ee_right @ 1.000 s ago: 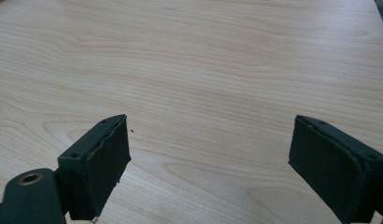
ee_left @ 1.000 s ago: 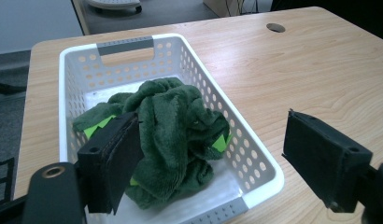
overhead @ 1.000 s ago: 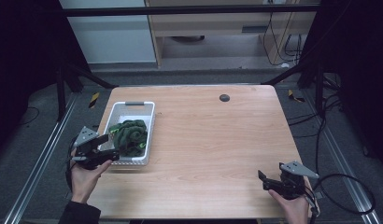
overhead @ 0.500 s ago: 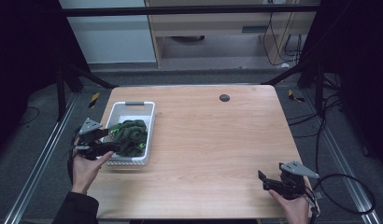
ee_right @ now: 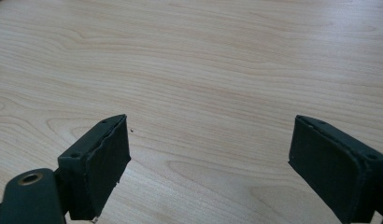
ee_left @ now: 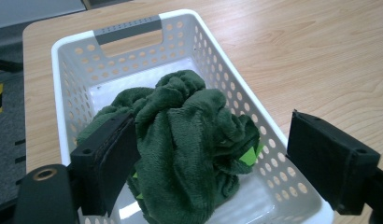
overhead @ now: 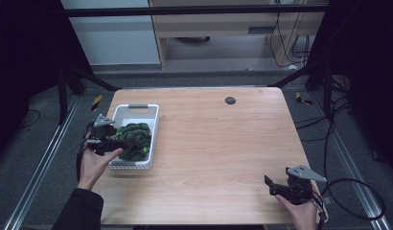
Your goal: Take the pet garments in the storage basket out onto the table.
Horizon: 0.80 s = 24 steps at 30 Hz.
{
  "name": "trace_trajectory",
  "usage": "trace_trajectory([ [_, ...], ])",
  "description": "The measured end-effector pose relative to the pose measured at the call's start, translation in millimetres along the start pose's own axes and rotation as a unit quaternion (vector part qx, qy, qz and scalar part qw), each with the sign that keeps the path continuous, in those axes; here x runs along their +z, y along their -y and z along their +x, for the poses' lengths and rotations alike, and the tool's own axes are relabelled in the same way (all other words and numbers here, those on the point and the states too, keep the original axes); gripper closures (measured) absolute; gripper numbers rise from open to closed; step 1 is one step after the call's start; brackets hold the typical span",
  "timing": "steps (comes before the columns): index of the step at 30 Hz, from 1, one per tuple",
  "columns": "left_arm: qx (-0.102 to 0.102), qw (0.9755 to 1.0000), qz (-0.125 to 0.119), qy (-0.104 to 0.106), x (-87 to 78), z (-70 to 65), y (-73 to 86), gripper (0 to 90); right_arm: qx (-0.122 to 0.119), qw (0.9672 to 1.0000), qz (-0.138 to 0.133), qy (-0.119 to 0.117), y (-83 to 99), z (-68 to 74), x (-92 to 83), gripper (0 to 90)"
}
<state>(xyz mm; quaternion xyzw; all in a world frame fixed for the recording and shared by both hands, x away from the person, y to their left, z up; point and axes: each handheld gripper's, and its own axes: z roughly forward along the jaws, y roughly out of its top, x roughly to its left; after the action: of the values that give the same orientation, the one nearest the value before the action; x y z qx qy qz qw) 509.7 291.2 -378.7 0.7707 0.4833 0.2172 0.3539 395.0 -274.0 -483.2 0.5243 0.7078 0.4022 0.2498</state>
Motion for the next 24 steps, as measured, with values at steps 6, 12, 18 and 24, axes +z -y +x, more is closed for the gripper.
trace_trajectory([
  [6,-0.001,0.9999,0.012,-0.006,5.7,3.1,-3.4,15.1,0.0,1.0,0.002,-0.002,0.0,-0.3,0.4,12.3],
  [12,0.001,0.9996,0.026,-0.007,12.0,5.3,-8.0,14.3,0.0,1.0,0.003,-0.002,0.1,-0.1,0.8,12.3],
  [18,0.007,0.9992,0.038,-0.011,19.2,5.2,-11.5,13.6,0.001,1.0,0.003,-0.003,0.0,-0.6,0.4,12.3],
  [24,0.007,0.9986,0.05,-0.016,26.0,6.6,-14.7,12.8,-0.006,1.0,0.003,-0.002,-0.1,-0.8,1.3,12.2],
])
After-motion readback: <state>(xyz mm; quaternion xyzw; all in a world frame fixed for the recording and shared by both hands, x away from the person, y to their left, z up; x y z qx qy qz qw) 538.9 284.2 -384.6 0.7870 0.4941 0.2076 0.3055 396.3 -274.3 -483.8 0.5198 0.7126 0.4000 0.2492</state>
